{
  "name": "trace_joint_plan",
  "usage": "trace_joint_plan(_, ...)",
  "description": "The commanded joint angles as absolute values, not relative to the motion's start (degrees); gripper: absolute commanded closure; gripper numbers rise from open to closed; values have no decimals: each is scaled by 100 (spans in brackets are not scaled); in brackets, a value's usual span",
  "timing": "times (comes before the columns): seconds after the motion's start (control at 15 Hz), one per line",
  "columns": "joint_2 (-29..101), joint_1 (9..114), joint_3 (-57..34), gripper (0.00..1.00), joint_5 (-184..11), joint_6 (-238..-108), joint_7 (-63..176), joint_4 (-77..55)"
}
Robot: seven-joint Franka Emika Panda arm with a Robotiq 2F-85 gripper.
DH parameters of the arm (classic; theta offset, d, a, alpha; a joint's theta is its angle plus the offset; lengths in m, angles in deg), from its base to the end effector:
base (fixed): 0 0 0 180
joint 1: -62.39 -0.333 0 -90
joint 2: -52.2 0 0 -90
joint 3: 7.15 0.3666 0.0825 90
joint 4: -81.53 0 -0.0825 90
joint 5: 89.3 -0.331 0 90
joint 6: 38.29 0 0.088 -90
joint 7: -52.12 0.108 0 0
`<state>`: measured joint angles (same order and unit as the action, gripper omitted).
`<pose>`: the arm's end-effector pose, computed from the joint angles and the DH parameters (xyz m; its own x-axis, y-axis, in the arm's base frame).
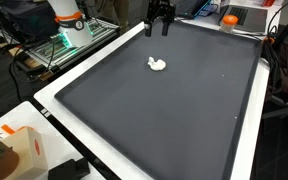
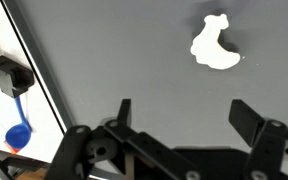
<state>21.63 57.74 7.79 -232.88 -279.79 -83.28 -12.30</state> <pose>0.4972 0.0613 0.4074 0.9787 -0.0992 0.1799 -0.1598 -0.9178 0.3634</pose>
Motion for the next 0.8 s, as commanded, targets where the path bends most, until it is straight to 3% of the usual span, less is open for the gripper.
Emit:
trace_joint_plan(0.0,2155,5849,886,0,-23210,-27992,-8276,-1238)
trace_joint_plan(0.4,1484,5562,1130,0,-23093,-28312,-8203,-399)
trace_joint_plan(0.53,1473,4933,369,0,-23367,-28036,-8276,-555)
trace_joint_plan(0.73,1121,4524,12,0,-23306,-28150,-8220,-419)
